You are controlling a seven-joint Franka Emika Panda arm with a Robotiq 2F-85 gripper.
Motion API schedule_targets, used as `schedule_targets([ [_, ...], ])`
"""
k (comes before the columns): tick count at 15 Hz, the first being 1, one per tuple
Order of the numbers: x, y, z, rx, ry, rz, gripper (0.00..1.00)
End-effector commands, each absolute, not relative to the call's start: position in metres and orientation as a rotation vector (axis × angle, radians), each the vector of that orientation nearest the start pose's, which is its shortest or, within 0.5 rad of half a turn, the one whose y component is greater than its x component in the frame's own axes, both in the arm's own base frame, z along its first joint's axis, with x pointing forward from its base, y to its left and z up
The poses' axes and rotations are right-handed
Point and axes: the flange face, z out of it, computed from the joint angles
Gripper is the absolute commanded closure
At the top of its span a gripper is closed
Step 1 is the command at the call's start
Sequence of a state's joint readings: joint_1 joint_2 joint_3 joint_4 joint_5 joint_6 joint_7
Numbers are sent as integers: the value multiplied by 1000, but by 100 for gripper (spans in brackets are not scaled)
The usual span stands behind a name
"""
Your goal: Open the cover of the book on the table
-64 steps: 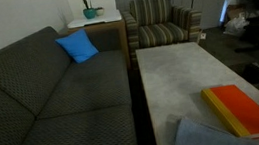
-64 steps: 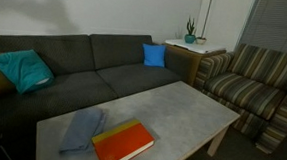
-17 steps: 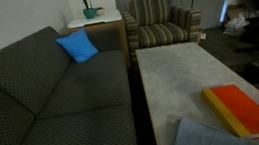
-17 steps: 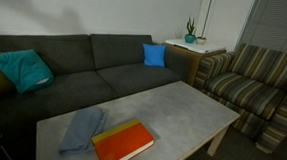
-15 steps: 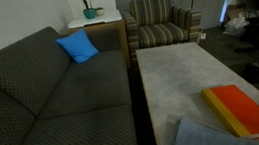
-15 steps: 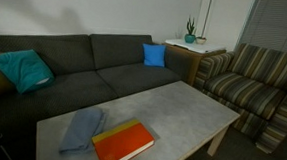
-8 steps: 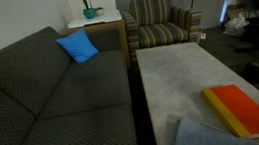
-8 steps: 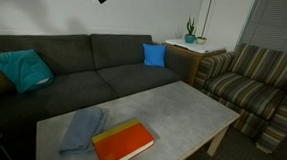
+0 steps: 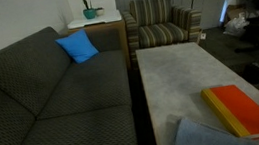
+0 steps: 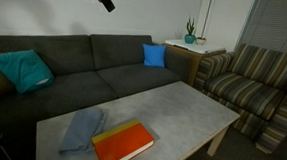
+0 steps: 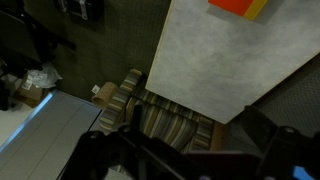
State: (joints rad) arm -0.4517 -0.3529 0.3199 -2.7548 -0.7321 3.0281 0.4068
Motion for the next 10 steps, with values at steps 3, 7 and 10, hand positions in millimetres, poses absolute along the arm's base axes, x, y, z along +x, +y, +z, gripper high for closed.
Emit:
schedule_targets([
  [3, 407, -10, 374, -3295, -332, -1071, 0],
  [7, 416, -32, 371, -3238, -332, -1148, 0],
  [10, 429, -54, 360, -3211, -301, -1138, 0],
])
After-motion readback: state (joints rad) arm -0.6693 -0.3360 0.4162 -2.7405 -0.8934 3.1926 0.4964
